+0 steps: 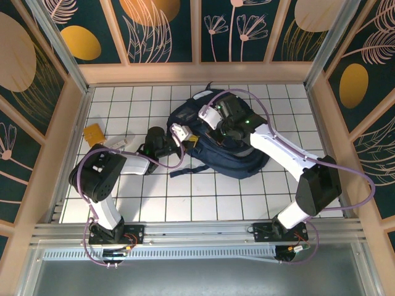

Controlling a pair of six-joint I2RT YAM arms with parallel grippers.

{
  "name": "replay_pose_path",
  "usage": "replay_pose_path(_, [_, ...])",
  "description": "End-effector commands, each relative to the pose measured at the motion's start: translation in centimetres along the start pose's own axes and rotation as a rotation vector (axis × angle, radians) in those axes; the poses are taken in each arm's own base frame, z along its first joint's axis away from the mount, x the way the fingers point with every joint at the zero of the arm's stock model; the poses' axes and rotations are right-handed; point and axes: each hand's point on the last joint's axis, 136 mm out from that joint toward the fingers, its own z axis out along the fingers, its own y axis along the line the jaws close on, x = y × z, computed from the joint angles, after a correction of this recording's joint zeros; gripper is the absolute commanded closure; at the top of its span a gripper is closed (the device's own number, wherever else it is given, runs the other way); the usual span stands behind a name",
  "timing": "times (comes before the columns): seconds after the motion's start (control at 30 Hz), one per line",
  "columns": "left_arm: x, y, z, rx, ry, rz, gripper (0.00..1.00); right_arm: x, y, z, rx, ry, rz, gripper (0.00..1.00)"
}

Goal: Pack the student bag

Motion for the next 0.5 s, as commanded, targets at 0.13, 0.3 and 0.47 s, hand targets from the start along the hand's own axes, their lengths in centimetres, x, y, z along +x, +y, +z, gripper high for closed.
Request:
replay_pose_path(0.13, [-3.4, -1.5, -1.4, 0.039, -0.105, 0.004, 1.0, -5.7, -0.2, -0.2, 0.03, -0.173, -0.034, 1.0])
replay_pose_path(0.3, [-3.8, -2.6, -1.4, 0.05, -0.126, -0.073, 1.0, -6.5, 0.5, 0.9, 0.026, -0.19, -0.027, 1.0])
replay_pose_path(0.47, [-4.8, -3.5, -1.9, 0.046, -0.166, -0.119, 1.0, -7.2, 0.6, 2.2, 0.032, -0.198, -0.004, 1.0])
